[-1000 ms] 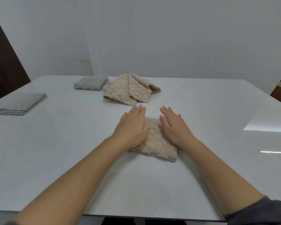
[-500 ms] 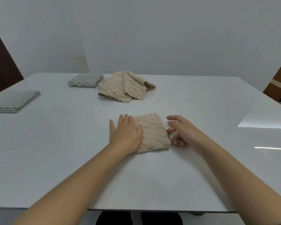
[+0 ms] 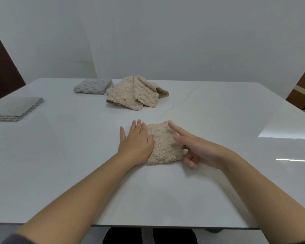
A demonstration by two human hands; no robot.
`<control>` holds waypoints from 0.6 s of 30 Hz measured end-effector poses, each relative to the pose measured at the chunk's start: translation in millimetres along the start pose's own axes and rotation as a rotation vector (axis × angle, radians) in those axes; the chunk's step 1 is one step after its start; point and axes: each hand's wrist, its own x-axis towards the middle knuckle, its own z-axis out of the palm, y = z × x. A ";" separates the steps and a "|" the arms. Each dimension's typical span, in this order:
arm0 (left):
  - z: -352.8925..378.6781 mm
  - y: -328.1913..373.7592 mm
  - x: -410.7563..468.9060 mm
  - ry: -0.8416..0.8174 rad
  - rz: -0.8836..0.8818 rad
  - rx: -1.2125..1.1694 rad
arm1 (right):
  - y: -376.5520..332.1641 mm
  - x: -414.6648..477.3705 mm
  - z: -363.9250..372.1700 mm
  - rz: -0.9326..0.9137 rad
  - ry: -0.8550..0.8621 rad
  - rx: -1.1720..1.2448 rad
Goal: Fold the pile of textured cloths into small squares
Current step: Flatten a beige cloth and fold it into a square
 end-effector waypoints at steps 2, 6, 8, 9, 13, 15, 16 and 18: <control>0.9 0.2 0.3 0.011 0.001 0.001 | -1.1 -2.7 -3.8 -0.003 -0.014 -0.003; 1.1 0.5 -0.5 0.016 0.000 0.015 | -1.2 -2.0 -3.8 0.006 0.006 -0.047; 0.4 1.3 -1.7 0.015 -0.004 0.019 | 0.1 -3.3 -8.4 0.001 0.063 -0.075; 0.1 1.8 -2.2 0.014 -0.006 0.022 | 0.6 -5.2 -11.9 0.000 0.097 -0.086; -4.4 4.9 -4.3 0.005 -0.011 0.025 | -0.8 -2.6 -14.7 -0.070 0.390 -0.217; -10.1 7.4 -7.5 0.048 0.009 -0.007 | -6.1 11.7 -6.2 -0.195 0.575 -0.459; -13.1 9.0 -9.5 0.079 0.027 -0.022 | -10.0 19.8 -0.2 -0.260 0.617 -0.590; -16.0 11.9 -13.0 0.113 0.059 -0.032 | -15.7 35.6 13.3 -0.322 0.568 -0.805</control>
